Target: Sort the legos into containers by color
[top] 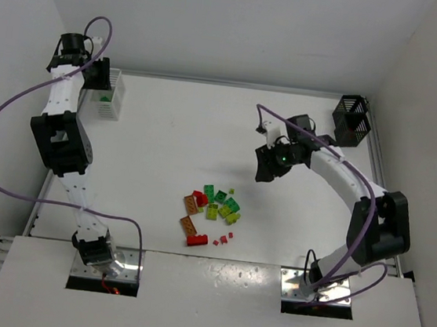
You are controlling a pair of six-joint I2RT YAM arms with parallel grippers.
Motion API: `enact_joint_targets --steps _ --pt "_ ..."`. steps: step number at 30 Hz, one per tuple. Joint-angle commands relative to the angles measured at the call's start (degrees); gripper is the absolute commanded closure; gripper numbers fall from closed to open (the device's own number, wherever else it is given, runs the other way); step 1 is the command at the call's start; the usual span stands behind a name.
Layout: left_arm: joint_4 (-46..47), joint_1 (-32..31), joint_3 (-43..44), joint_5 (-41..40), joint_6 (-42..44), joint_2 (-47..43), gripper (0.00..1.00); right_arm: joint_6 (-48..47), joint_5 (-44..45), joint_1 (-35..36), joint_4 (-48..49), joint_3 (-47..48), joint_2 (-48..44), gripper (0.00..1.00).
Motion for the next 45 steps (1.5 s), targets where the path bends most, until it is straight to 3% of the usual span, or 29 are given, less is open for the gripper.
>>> enact_joint_targets --steps 1,3,9,13,16,21,30,45 --pt "1.5 0.1 2.4 -2.4 -0.5 0.0 0.48 -3.2 -1.2 4.5 -0.6 0.7 -0.3 0.49" --pt "1.5 0.1 2.4 -2.4 -0.5 -1.1 0.48 -4.0 -0.6 6.8 -1.2 0.7 -0.9 0.49" --pt "1.5 6.7 -2.5 11.8 -5.3 -9.9 0.45 -7.0 0.4 19.5 -1.7 1.2 -1.4 0.44" --pt "0.3 10.7 -10.5 22.4 -5.3 -19.0 0.34 -9.4 0.4 28.7 -2.4 1.8 0.1 0.41" --pt "-1.9 11.9 -17.4 23.7 -2.6 -27.1 0.28 -10.0 2.6 37.8 -3.2 2.9 2.6 0.40" --pt "-1.9 12.4 -25.6 23.0 0.0 -38.0 0.15 -10.0 6.2 45.1 -2.1 2.9 4.7 0.40" --pt "-2.4 12.4 -32.8 23.0 0.5 -50.2 0.10 -8.9 14.2 49.2 4.8 0.1 8.2 0.34" --pt "-2.4 12.4 -36.1 23.0 1.7 -51.0 0.09 -9.4 13.7 50.3 7.0 2.2 15.6 0.35"
